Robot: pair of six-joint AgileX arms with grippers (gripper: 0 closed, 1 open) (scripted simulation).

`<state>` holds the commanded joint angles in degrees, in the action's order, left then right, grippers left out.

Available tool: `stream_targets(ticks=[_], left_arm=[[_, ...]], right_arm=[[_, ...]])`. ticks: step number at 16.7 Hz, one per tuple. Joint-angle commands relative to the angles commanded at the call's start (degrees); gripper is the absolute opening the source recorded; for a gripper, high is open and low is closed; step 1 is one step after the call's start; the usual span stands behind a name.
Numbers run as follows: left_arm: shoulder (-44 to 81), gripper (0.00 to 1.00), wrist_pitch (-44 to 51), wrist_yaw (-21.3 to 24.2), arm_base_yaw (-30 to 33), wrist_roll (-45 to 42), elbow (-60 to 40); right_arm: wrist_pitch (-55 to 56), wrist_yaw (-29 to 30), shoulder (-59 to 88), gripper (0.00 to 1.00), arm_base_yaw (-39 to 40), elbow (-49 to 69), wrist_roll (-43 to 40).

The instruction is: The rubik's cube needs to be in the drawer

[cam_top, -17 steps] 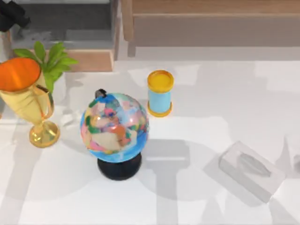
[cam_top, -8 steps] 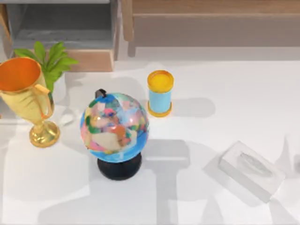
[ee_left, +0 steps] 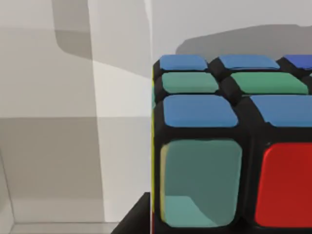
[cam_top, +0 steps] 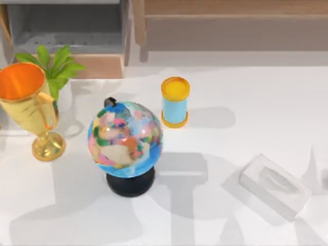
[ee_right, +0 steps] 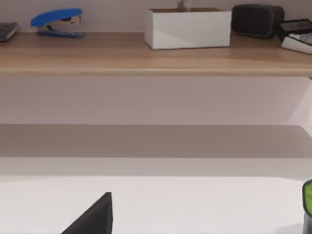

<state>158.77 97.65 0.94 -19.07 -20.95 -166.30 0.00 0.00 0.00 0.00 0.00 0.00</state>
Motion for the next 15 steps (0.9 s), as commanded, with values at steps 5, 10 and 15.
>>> stream_targets(ticks=[5,10,15], left_arm=[[0.0,0.15,0.0,0.0,0.0,0.0,0.0],[0.0,0.53,0.0,0.0,0.0,0.0,0.0],[0.0,0.9,0.0,0.0,0.0,0.0,0.0]], right_arm=[[0.0,0.0,0.0,1.0,0.0,0.0,0.0],[0.0,0.0,0.0,1.0,0.0,0.0,0.0],[0.0,0.0,0.0,1.0,0.0,0.0,0.0]])
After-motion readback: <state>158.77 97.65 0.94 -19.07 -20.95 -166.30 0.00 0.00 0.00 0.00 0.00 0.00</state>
